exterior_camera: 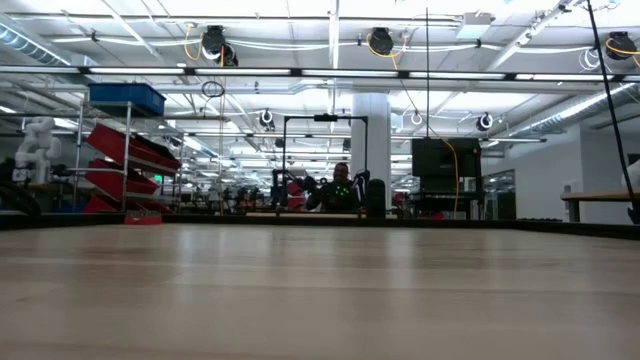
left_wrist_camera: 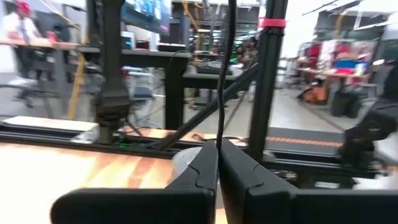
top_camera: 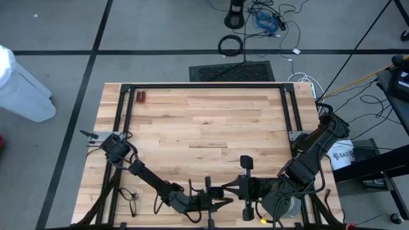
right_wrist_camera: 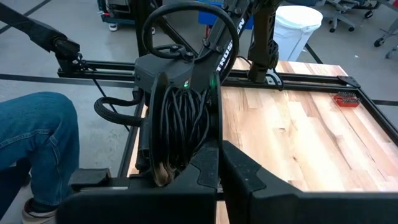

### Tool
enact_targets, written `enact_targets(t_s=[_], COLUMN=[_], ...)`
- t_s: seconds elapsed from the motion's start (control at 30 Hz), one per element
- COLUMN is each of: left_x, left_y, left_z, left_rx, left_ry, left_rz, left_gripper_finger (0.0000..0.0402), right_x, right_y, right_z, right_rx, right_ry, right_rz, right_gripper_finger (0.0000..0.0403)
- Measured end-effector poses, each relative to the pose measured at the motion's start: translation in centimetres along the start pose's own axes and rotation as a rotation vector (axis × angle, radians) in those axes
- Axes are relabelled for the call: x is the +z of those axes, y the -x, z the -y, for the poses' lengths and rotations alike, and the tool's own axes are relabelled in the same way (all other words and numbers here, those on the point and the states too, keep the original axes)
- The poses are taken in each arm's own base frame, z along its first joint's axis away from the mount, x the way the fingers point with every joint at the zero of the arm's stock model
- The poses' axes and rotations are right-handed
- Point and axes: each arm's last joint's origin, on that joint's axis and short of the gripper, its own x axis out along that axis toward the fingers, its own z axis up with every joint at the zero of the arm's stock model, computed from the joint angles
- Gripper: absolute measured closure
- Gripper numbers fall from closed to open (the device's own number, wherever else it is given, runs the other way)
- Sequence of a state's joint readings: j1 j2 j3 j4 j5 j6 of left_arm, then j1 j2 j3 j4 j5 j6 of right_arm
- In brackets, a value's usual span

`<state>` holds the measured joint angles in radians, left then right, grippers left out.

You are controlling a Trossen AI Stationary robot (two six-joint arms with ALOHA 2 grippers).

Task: Coil cords
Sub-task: Coil the black wire on the spool

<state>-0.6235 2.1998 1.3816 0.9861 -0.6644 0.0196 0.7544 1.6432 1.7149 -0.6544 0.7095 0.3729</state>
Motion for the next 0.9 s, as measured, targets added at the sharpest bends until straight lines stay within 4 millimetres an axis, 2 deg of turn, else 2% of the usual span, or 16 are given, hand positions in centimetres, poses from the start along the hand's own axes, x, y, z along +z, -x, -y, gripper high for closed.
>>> enact_targets(t_s=[0.23,0.47,0.7,0.9], left_x=[0.6,2.2,4.2,5.7], left_y=[1.6,3.4,5.0,6.1], left_z=[1.6,2.5,2.4,2.0], left_rx=[0.087,0.156,0.164,0.171], left_ry=[-0.118,-0.238,-0.236,-0.2], left_rz=[-0.025,-0.161,-0.277,-0.337], left_gripper_finger=[0.0398,0.0399,0.04,0.04], right_x=[-0.2,-0.7,-1.5,-1.9], right_y=[0.3,1.0,1.5,0.9], right_z=[-0.3,-1.0,-1.5,-1.9], right_rx=[0.009,0.035,0.058,0.071], right_ry=[0.007,0.003,-0.024,-0.024], right_rz=[-0.008,-0.029,-0.084,-0.106], right_gripper_finger=[0.0403,0.0403,0.0403,0.0403])
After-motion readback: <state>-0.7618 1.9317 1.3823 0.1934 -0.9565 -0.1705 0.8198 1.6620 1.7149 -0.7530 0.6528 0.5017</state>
